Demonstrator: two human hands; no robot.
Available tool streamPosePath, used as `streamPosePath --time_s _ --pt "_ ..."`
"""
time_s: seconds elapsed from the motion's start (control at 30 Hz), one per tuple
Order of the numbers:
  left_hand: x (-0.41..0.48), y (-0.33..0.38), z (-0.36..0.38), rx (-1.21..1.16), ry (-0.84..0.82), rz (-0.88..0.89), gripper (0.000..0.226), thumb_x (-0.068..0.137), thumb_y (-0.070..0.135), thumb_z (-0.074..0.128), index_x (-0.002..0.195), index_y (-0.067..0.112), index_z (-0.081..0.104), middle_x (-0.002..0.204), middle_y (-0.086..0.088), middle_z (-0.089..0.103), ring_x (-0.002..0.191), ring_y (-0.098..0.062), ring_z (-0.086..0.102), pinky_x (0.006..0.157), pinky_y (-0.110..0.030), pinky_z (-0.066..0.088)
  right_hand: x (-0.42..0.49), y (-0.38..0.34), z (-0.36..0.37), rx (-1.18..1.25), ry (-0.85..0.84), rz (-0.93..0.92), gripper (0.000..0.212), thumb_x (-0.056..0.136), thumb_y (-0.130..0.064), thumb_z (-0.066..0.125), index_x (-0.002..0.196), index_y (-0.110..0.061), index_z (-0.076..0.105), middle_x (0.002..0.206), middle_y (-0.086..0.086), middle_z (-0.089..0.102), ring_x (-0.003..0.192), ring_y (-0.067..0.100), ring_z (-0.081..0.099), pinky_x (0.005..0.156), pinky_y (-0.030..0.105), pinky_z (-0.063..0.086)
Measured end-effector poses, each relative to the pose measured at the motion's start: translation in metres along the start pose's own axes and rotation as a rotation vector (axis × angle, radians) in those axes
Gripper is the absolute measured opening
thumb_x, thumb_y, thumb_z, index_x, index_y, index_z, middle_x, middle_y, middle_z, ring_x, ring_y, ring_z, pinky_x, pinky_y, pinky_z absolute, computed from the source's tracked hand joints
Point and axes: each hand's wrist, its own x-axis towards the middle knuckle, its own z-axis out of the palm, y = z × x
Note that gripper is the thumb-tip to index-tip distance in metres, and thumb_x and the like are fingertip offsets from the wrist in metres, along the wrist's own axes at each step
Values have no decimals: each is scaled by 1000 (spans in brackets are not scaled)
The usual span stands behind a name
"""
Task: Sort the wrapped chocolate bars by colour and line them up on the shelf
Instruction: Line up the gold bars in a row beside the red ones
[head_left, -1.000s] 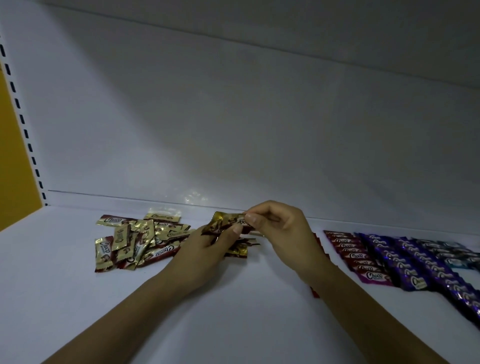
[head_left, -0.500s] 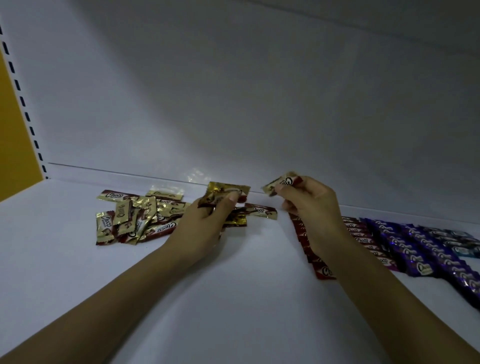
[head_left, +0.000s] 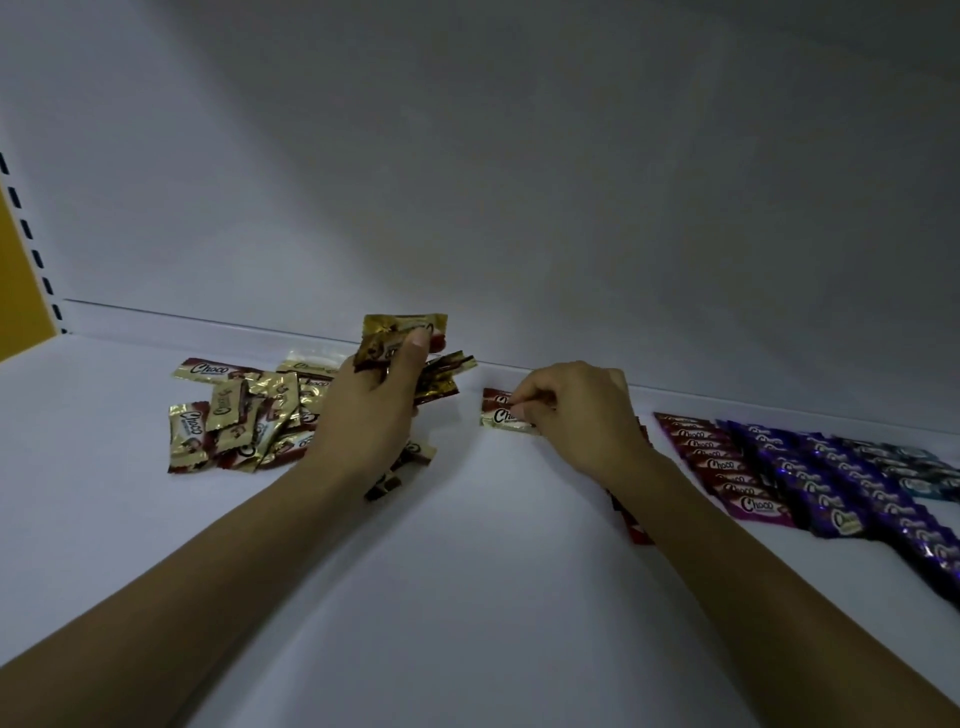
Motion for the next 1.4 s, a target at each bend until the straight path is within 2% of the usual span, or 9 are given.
streamPosePath --time_s 0.07,0.13,0.37,0.5,0.6,0.77,1.07,1.4 --pt "-4 1 4 -1 -17 10 25 95 46 46 78 39 63 65 32 65 63 11 62 47 -7 44 3 1 4 -96 31 -41 10 88 -29 64 93 -31 73 94 -9 67 97 13 54 83 29 22" --pt "-8 0 7 -30 -51 2 24 96 43 47 79 36 63 63 33 64 62 13 61 40 -6 40 6 2 8 -148 44 -45 12 89 -30 62 95 -31 72 96 -8 65 98 15 52 79 28 20" --pt "-13 0 9 -50 -112 21 23 86 55 45 88 41 64 77 31 68 70 7 65 47 -9 45 5 8 18 -216 71 -57 18 93 -37 54 102 -34 69 101 -8 64 100 14 50 79 29 21" --pt "-12 0 8 -26 -114 30 29 82 59 45 90 42 66 83 23 71 80 3 67 53 -14 51 4 10 16 -233 53 -56 22 91 -43 56 107 -35 69 102 -8 64 101 14 51 83 31 25" --pt "-11 0 7 4 -100 36 28 81 60 45 89 43 66 83 22 71 85 2 67 59 -22 57 5 11 18 -223 26 -46 18 90 -40 59 103 -32 69 102 -8 63 101 15 50 83 31 25" --pt "-10 2 7 -23 -96 39 25 84 56 45 86 41 65 80 27 69 80 4 66 49 -10 47 7 11 21 -169 54 -17 9 90 -33 61 97 -28 64 101 -8 62 100 15 49 85 32 26" --pt "-10 1 8 -52 -65 41 26 81 57 44 89 41 64 75 35 66 74 12 63 43 -8 44 5 12 22 -200 66 -50 12 92 -33 57 100 -28 64 104 -10 63 100 15 48 76 29 18" --pt "-9 1 8 -59 -77 69 27 82 57 44 89 40 64 77 35 66 79 11 64 45 -8 45 4 9 20 -276 39 -63 17 94 -37 52 106 -33 64 105 -8 62 102 15 50 84 33 25"
